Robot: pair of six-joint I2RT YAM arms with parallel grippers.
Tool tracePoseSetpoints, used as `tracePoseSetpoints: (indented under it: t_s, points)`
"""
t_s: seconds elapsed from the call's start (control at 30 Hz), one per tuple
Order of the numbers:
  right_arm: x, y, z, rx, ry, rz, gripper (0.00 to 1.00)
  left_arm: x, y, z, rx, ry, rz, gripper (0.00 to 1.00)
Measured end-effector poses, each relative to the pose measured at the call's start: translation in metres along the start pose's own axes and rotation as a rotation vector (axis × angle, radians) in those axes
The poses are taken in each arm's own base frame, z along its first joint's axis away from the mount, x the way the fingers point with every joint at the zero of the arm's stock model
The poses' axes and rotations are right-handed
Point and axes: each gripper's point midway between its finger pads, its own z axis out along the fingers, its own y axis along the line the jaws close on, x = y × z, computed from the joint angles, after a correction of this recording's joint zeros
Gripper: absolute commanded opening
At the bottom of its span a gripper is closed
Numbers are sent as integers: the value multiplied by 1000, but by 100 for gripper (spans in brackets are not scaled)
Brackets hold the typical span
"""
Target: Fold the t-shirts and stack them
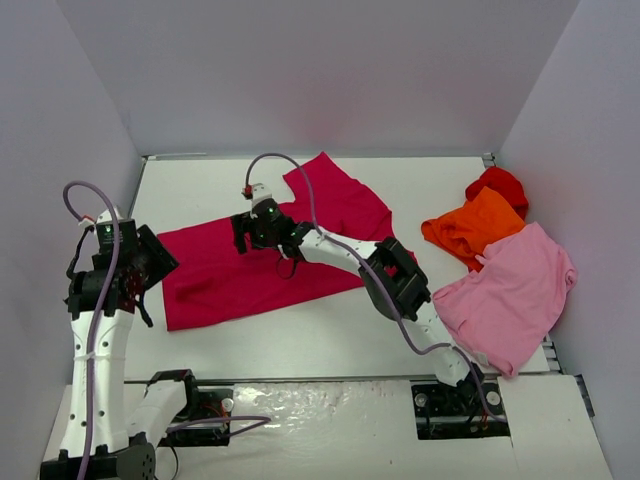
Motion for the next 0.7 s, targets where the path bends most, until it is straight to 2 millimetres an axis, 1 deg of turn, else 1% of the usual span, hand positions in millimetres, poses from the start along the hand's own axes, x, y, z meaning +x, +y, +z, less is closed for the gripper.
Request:
tracePoseSetpoints:
  t_s: [0.03,0.07,0.1,0.13,0.17,0.2,0.23,0.3,0.37,0.4,0.43,0.5,0.57,0.7]
  points:
    - [2,-12,-4,58,18,-16,24,1,0,1,-1,6,3,42]
    - [4,-25,-10,124,32,-34,14,2,-1,3,2,15,6,42]
    - [2,-46,-21,224,31,-60,8,4,-5,5,18,32,7,41]
    - [5,-64,-37,313,47,-85,4,6,-9,7,37,56,8,39]
    - [8,-82,-58,393,75,-106,0,9,-15,10,57,81,8,37]
    - [10,-100,-80,471,106,-127,0,12,-19,13,78,105,8,35]
    - [5,-117,-100,531,119,-121,0,15,-24,19,93,132,7,32]
    - [-8,-149,-139,639,131,-93,0,24,-32,31,122,191,2,22]
    - [-18,-179,-176,718,127,-28,0,40,-38,47,144,264,-10,14]
    - [-20,-195,-196,756,123,14,0,50,-39,56,146,308,-16,7]
    - [-18,-208,-213,790,128,48,0,60,-40,63,148,351,-18,1]
    - [-7,-225,-237,838,152,98,0,79,-43,76,147,433,-19,0]
    - [13,-232,-248,863,203,120,0,95,-48,86,147,503,-14,0]
    - [56,-233,-247,859,330,129,0,113,-63,96,172,567,14,0]
